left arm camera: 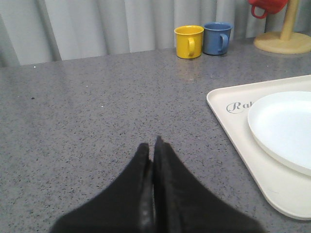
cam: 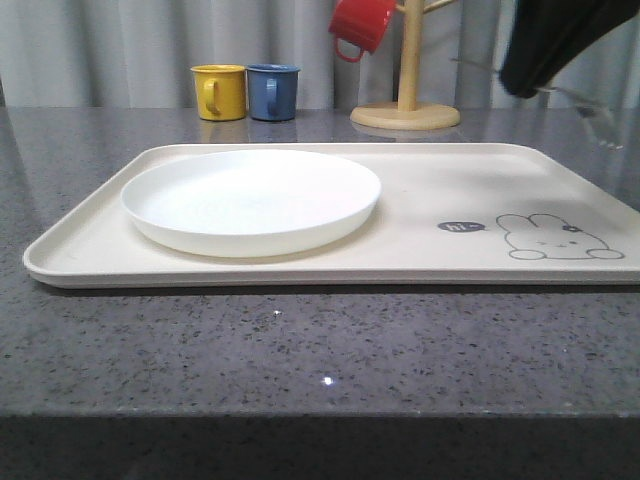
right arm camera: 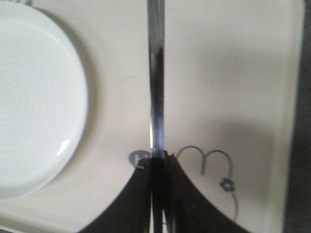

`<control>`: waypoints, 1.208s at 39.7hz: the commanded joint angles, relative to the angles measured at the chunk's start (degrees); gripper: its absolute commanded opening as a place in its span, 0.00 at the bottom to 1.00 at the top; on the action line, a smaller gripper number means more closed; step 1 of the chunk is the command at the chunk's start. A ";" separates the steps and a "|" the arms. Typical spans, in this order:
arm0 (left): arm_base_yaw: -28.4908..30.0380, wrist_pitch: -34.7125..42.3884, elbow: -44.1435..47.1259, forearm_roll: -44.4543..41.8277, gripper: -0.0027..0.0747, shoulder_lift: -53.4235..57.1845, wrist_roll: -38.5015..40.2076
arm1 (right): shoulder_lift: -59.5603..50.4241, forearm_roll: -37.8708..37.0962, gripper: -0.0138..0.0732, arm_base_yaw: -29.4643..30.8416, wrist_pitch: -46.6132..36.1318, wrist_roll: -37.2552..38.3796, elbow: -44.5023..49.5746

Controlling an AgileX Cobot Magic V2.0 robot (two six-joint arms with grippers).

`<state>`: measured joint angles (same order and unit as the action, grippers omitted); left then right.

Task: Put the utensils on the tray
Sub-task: 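Carry the fork with the right gripper and lower it onto the tray, then release the fork beside the plate and lift the right gripper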

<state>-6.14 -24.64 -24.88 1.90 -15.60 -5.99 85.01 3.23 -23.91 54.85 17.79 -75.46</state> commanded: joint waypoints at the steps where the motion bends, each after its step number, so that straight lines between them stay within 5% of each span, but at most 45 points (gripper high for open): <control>1: -0.42 4.65 -1.54 0.56 0.01 -0.46 0.14 | 2.01 -0.14 0.07 -3.21 -3.44 1.99 -4.02; 18: -0.42 4.65 -1.54 0.56 0.01 -0.46 0.14 | 9.98 -8.51 0.07 -4.75 -2.63 14.50 -8.16; 30: -0.42 4.65 -1.54 0.56 0.01 -0.46 0.14 | 12.86 -8.97 0.07 -4.75 -3.19 16.77 -8.16; 48: -0.42 4.65 -1.54 0.56 0.01 -0.46 0.14 | 16.27 -8.65 0.26 -4.75 -2.08 16.96 -8.16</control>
<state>-6.14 -24.64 -24.88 1.90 -15.60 -5.99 103.08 -4.69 -28.91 53.33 34.68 -82.31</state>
